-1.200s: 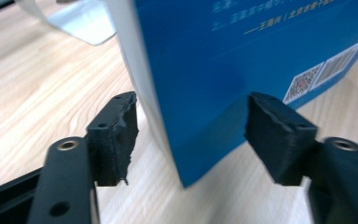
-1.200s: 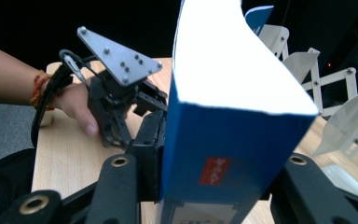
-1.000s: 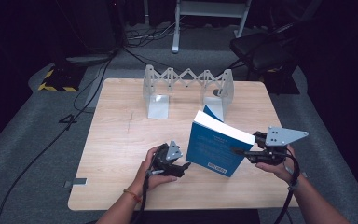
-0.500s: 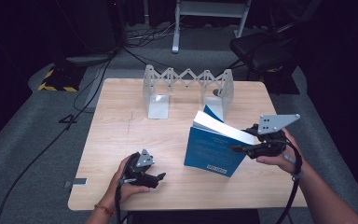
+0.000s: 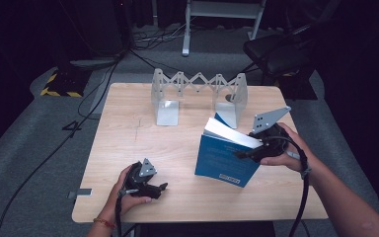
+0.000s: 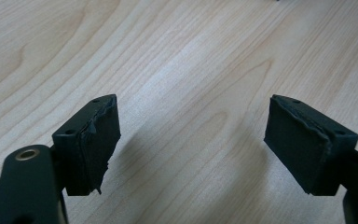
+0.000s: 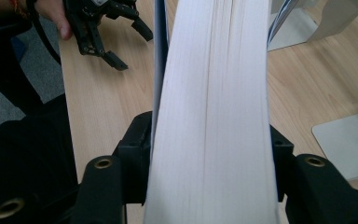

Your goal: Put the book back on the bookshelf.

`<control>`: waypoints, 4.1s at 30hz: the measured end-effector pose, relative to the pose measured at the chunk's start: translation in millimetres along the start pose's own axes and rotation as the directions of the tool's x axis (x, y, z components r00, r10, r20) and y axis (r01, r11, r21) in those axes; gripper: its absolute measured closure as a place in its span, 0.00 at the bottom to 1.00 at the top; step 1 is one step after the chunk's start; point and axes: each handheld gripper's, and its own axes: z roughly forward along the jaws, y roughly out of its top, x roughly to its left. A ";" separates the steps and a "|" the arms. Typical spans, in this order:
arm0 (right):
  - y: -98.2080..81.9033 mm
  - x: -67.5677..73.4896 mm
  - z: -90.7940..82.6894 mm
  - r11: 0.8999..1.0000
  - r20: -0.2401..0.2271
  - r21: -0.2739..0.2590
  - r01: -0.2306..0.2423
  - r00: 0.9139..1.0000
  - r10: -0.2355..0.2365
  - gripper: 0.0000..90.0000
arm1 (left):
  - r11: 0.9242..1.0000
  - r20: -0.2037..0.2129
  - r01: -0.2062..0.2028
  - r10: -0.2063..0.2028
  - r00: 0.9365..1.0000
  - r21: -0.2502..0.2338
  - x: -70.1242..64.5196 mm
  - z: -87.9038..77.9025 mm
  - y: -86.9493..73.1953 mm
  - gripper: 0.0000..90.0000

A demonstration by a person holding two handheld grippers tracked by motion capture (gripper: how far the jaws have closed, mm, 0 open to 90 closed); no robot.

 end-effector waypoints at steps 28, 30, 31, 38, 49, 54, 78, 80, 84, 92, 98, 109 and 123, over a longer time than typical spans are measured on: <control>12.0 -4.7 5.5 0.995 0.033 0.098 0.001 0.999 -0.004 0.68 | 0.999 0.067 -0.026 0.027 0.997 -0.019 -0.8 16.0 7.0 0.17; 11.6 -6.1 5.4 0.996 0.058 0.087 -0.016 0.998 0.011 0.68 | 0.998 0.098 -0.054 0.056 0.994 -0.020 -2.7 15.3 6.2 0.17; 11.9 -7.0 5.1 0.996 0.076 0.093 -0.013 0.997 0.006 0.68 | 0.998 0.102 -0.058 0.060 0.993 -0.022 -3.3 15.3 6.1 0.17; 10.9 -16.0 -0.1 0.995 0.114 0.096 -0.037 0.993 0.026 0.68 | 0.998 0.105 -0.058 0.060 0.993 -0.022 -3.7 15.3 6.0 0.17; 9.4 -36.1 -6.4 0.993 0.156 0.085 -0.085 0.985 0.071 0.68 | 0.998 0.106 -0.065 0.067 0.992 -0.020 -3.9 15.3 6.3 0.17; 8.5 -50.7 -9.8 0.990 0.189 0.082 -0.114 0.977 0.097 0.68 | 0.998 0.103 -0.064 0.066 0.992 -0.020 -4.1 15.2 6.3 0.17; 18.2 -114.8 -16.9 0.954 0.386 -0.001 -0.298 0.880 0.275 0.68 | 0.998 0.095 -0.055 0.056 0.994 -0.019 -5.5 15.1 6.2 0.17; 22.6 -119.1 -14.8 0.952 0.394 -0.006 -0.305 0.875 0.283 0.68 | 0.998 0.095 -0.055 0.056 0.994 -0.019 -5.5 15.1 6.2 0.17; 31.1 -129.9 -12.4 0.940 0.409 -0.034 -0.340 0.853 0.324 0.68 | 0.998 0.096 -0.055 0.057 0.994 -0.019 -5.4 15.2 6.3 0.17; 51.5 -153.6 -2.1 0.905 0.478 -0.103 -0.413 0.777 0.409 0.68 | 0.998 0.103 -0.062 0.064 0.993 -0.020 -5.0 15.0 6.0 0.17; 60.7 -166.3 13.3 0.889 0.489 -0.117 -0.442 0.754 0.439 0.68 | 0.998 0.106 -0.067 0.069 0.992 -0.020 -5.3 14.4 5.4 0.17; 56.6 -186.5 35.3 0.848 0.512 -0.178 -0.499 0.689 0.513 0.68 | 0.998 0.106 -0.068 0.070 0.992 -0.019 -5.4 14.3 5.4 0.17; 38.5 -189.5 39.0 0.823 0.487 -0.213 -0.527 0.672 0.557 0.67 | 0.997 0.106 -0.068 0.070 0.992 -0.019 -5.5 14.3 5.4 0.17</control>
